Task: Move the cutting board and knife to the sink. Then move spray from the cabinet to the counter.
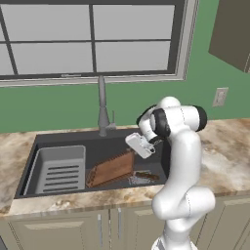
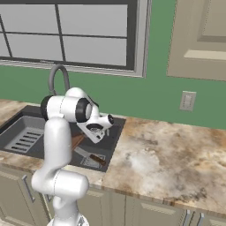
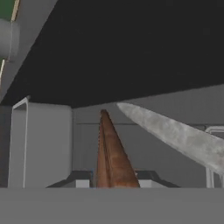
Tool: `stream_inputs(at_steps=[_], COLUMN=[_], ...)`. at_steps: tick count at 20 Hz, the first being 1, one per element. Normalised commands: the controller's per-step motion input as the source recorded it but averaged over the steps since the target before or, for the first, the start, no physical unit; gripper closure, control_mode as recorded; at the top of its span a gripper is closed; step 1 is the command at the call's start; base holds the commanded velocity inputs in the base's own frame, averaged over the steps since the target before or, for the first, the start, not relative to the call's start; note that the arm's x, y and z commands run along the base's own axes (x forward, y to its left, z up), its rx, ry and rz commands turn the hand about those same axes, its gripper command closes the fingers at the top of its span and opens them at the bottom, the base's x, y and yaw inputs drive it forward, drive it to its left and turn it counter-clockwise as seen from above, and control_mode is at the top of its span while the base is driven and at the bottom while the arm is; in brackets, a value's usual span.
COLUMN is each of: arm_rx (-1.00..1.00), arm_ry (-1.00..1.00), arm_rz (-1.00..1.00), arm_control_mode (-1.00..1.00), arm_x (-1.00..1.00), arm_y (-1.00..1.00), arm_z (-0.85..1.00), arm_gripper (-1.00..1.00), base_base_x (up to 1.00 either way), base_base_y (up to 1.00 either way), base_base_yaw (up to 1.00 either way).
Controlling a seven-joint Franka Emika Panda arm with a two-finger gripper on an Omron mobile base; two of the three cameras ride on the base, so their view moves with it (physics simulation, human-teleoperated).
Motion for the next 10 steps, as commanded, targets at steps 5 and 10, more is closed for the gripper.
stream_inputs(at_steps=[5, 10], arm_rx=[0.00, -0.07], arm_ry=[0.00, 0.01], arm_rz=[-0.01, 0.00], arm_control_mode=[-1.00, -1.00], arm_x=[-0.33, -0.30], arm_y=[-0.22, -0.46], arm_z=[0.37, 0.13], arm_gripper=[-1.00, -1.00], base_base_x=[0.00, 0.00], base_base_y=[0.00, 0.00], base_base_yaw=[0.00, 0.00])
